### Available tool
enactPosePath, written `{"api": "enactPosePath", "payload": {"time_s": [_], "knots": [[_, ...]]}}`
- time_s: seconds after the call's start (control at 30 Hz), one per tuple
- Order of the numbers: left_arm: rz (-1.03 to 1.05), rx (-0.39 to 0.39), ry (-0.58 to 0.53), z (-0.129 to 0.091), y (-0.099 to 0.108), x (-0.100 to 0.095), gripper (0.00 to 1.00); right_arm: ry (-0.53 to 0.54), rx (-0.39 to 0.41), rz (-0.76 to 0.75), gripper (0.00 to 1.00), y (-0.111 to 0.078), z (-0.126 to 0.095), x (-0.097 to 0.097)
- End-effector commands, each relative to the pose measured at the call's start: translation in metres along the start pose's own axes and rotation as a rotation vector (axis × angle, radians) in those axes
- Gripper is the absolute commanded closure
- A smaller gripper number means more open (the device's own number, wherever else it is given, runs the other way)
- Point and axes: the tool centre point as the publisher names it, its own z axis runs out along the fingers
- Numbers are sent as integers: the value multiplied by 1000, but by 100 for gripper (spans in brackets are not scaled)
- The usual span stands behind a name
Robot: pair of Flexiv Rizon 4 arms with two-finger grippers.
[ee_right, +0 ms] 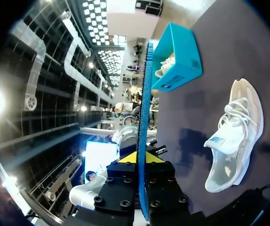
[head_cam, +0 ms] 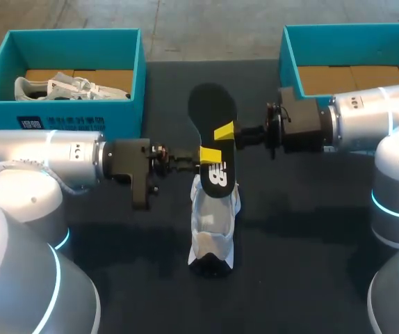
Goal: Take the shoe out of the shoebox, open the shoe tongue, remove and reinsert the insole, then place the shoe into the shoebox
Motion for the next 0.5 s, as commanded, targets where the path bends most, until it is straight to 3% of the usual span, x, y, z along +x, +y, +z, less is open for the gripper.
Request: {"api": "enactPosePath", "payload": {"time_s": [0.03,0.5], "knots": [[-25,-31,2,-7,-6,-3,0,1,-5,-2,100,-3,-1,-1],[-121,-18,152,-63,3,-15,0,14,-6,-19,100,-5,-5,-21]]}}
